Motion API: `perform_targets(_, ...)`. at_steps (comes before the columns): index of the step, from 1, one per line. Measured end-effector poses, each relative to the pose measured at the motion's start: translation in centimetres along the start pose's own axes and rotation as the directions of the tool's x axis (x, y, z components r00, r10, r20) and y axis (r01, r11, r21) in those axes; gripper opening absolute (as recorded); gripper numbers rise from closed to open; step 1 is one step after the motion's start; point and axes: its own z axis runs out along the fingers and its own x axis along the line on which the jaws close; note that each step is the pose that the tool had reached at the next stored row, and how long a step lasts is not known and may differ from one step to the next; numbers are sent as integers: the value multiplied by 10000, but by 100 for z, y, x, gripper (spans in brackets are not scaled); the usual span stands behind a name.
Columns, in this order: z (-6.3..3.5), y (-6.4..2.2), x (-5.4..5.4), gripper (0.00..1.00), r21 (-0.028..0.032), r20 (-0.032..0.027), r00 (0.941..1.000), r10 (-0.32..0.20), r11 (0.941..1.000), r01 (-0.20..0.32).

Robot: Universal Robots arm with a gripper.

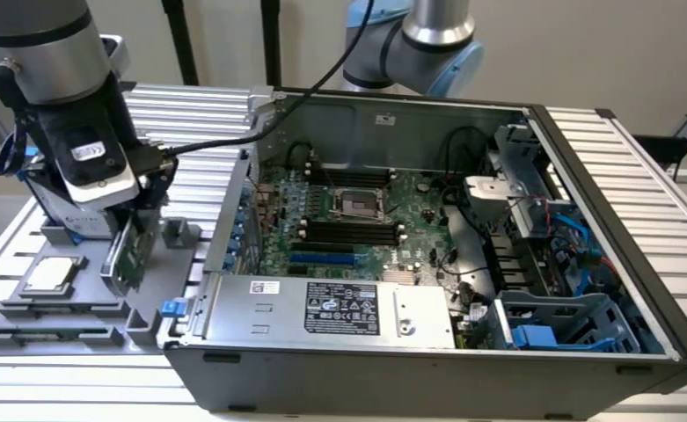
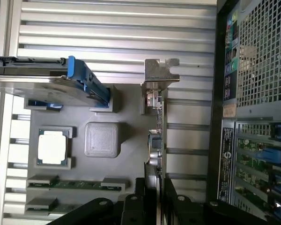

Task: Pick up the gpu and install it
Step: 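Pick up the gpu and move the gpu toward the slot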

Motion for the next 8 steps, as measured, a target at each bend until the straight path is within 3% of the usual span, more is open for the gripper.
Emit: perform_targets(8, -363, 16, -34, 27, 0, -18, 10000, 1, 10000, -1)
